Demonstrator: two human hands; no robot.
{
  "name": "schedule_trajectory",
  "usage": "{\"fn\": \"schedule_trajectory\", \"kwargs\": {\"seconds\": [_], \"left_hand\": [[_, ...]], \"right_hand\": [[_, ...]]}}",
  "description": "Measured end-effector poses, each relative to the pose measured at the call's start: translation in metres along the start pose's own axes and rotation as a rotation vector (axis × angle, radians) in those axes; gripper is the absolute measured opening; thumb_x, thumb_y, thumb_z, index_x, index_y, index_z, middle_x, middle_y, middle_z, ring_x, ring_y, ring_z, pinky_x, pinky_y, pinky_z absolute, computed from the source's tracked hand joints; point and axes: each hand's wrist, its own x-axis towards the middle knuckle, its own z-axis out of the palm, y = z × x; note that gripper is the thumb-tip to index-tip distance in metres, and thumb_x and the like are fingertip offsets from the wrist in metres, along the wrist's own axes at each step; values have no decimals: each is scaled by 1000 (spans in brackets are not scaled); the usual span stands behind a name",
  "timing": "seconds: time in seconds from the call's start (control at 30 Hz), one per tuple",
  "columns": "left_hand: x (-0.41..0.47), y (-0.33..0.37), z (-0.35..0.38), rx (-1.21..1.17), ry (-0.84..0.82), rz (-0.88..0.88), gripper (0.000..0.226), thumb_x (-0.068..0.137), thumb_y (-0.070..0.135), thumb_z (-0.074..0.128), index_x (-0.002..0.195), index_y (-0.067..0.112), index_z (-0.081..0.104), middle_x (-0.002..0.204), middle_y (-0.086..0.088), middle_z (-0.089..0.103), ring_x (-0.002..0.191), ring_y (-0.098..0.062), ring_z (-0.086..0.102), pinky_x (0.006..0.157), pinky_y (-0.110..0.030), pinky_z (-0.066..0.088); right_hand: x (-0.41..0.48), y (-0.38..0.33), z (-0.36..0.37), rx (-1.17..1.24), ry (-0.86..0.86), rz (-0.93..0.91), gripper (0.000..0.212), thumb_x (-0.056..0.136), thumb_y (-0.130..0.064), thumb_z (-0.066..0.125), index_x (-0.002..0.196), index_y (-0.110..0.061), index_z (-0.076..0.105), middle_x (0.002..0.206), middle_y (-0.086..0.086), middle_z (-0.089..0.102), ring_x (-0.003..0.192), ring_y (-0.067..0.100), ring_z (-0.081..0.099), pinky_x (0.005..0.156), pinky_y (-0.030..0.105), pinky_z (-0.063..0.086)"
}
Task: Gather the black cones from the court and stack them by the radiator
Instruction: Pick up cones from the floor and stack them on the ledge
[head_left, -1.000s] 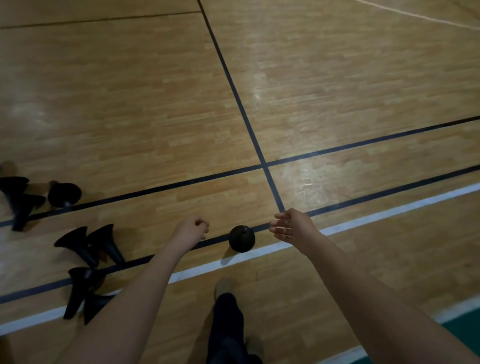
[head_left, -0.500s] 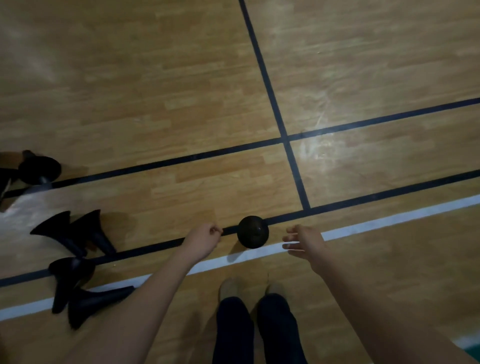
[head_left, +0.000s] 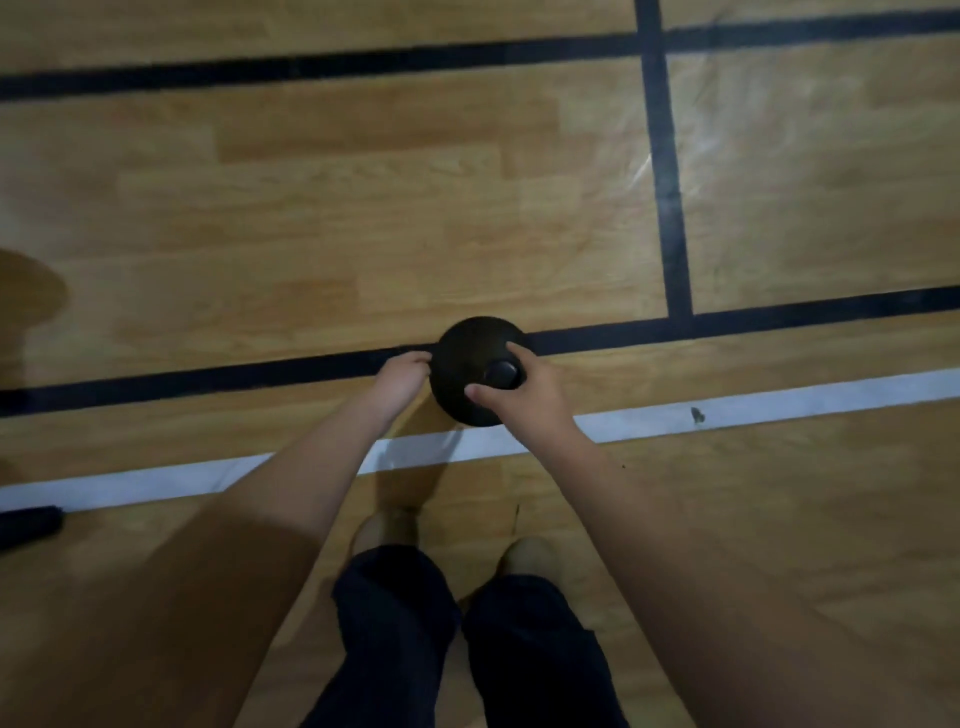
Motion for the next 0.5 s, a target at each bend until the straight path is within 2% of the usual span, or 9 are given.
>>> {"fn": "schedule_trajectory", "kwargs": {"seconds": [0.1,0.2,0.3,0.4,0.5], "left_hand": [[25,-3,23,-77,-10,-38,41,101,9,33,141,10,43,147,-8,41,134,-24,40,103,-33,34],[28,-7,31,-218,-13,-84,41,102,19,37,141,11,44,143,-8,47,127,-24,48,103,-34,36],[13,-9,30,-272,-7,-71,41,101,22,40,140,13,46,141,-7,48,124,-24,51,111,-40,34],[-19,0,18,-246,57,-73,38,99,13,38,135,15,51,139,-8,49,126,-23,49,104,-37,36],[-61,19,1,-211,124,-63,35,99,12,41,132,13,52,138,-8,49,126,-25,46,95,-33,37]], "right_hand": [[18,17,15,-32,69,-67,70,75,-25,78,137,-20,47,137,5,49,124,21,48,101,36,46],[17,19,17,-15,152,-101,62,73,-20,78,130,-23,53,128,3,54,116,18,52,93,28,47],[4,9,8,77,168,-61,59,72,-18,78,126,-24,55,125,2,56,116,18,53,96,33,49],[-21,-13,-7,128,175,-51,55,72,-17,77,123,-25,57,122,1,58,115,17,54,97,35,49],[-57,-43,-25,178,149,-52,55,72,-18,78,123,-24,58,122,0,58,114,16,55,97,34,49]]}}
